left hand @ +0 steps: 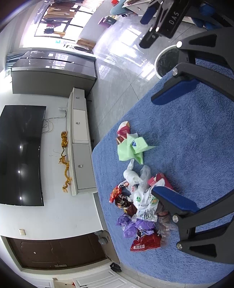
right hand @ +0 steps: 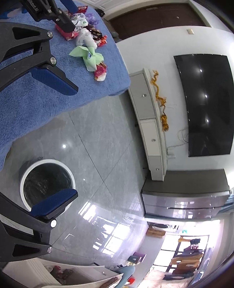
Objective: Collect trash
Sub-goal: 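Grasp the purple wrapper with the left tool while the right tool grasps the green wrapper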
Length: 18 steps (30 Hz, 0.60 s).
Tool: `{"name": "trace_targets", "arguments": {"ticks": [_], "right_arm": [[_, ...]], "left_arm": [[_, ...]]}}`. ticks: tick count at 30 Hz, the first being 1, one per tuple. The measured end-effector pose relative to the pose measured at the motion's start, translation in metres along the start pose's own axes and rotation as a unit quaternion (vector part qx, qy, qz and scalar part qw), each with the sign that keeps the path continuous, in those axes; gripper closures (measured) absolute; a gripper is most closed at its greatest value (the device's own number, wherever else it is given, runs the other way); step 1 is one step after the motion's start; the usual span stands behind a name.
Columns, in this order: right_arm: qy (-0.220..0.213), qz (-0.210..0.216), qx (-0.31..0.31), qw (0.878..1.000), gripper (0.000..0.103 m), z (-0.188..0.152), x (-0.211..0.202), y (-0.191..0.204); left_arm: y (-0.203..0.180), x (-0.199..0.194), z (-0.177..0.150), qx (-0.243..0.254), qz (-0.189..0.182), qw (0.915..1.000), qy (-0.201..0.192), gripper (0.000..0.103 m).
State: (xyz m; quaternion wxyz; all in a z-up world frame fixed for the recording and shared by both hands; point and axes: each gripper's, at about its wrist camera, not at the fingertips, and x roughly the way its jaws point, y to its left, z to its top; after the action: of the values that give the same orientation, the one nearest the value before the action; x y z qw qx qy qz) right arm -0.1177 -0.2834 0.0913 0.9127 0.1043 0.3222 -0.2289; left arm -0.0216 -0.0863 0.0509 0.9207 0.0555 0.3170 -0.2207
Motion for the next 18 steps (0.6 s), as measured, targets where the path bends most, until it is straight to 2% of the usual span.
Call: {"name": "trace_targets", "arguments": {"ticks": [10,15,18], "right_arm": [[0.004,0.050,-0.045,0.998,0.000,0.017,0.021,0.026],[0.025,0.108,-0.045,0.993,0.000,0.028,0.043,0.042],[0.042,0.155,-0.045,0.986,0.005,0.038,0.061,0.059]], "left_arm": [[0.058,-0.007,0.011,-0.050,0.006,0.9986,-0.016,0.012],[0.104,-0.007,0.020,-0.091,0.020,0.9955,-0.021,0.012],[0.132,0.005,0.023,-0.114,0.028,0.9930,-0.009,0.018]]}}
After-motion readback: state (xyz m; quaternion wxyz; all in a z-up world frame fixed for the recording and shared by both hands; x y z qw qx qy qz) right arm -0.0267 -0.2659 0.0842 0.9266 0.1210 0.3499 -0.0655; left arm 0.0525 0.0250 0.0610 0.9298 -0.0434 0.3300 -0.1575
